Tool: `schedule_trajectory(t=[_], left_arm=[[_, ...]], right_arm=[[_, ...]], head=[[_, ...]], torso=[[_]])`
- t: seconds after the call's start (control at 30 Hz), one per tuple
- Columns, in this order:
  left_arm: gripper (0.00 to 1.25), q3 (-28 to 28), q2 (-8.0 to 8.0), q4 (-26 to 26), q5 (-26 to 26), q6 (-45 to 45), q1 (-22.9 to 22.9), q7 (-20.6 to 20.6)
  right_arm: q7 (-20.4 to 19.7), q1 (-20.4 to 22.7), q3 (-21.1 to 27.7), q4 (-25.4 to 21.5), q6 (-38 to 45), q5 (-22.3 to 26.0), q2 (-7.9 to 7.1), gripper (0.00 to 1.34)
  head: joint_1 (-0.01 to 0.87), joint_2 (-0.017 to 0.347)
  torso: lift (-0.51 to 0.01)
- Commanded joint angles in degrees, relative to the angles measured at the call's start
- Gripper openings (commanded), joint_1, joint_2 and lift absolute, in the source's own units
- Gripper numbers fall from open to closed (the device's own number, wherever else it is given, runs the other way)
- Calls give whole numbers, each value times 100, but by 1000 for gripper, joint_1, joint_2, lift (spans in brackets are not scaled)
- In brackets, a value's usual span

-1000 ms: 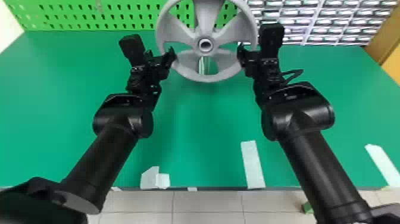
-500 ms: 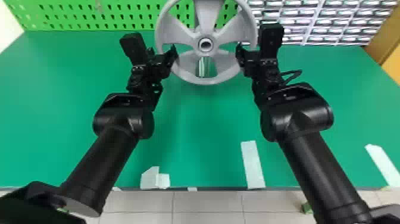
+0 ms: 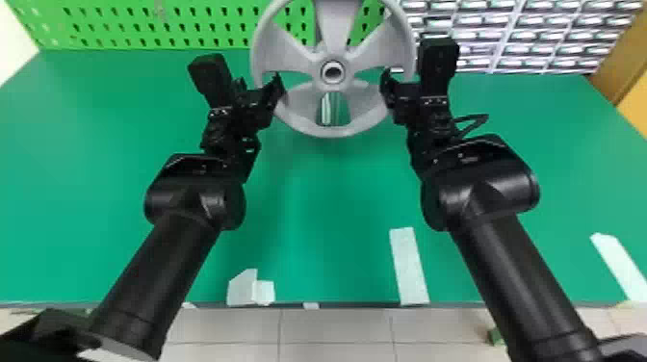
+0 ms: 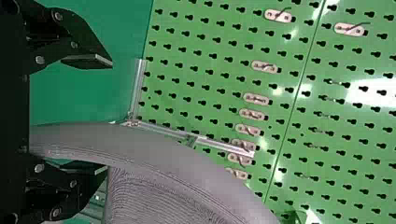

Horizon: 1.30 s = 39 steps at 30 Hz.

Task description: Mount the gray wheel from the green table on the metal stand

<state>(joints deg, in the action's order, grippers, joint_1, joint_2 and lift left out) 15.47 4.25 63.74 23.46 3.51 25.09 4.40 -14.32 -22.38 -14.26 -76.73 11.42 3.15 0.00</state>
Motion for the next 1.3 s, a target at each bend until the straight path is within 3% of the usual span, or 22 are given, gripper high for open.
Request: schedule_trajectory(t=[0.0,0.7,1.27], left_arm=[[759,-8,24,95,18,-35,-66,0],[759,-131,112,912,-17,-298,-585,79],[759,-404,164,1897,-395,-545,-1191,132]], right_arm=[[0,32,-15,-44,0,1,5,818],[0,410,-7,-668,35,72,-9,818],[0,788,46,-1063,-53,72,-53,818]], head=[[867,52],[867,52],[867,52]], torso=[[-100],[-100],[-100]])
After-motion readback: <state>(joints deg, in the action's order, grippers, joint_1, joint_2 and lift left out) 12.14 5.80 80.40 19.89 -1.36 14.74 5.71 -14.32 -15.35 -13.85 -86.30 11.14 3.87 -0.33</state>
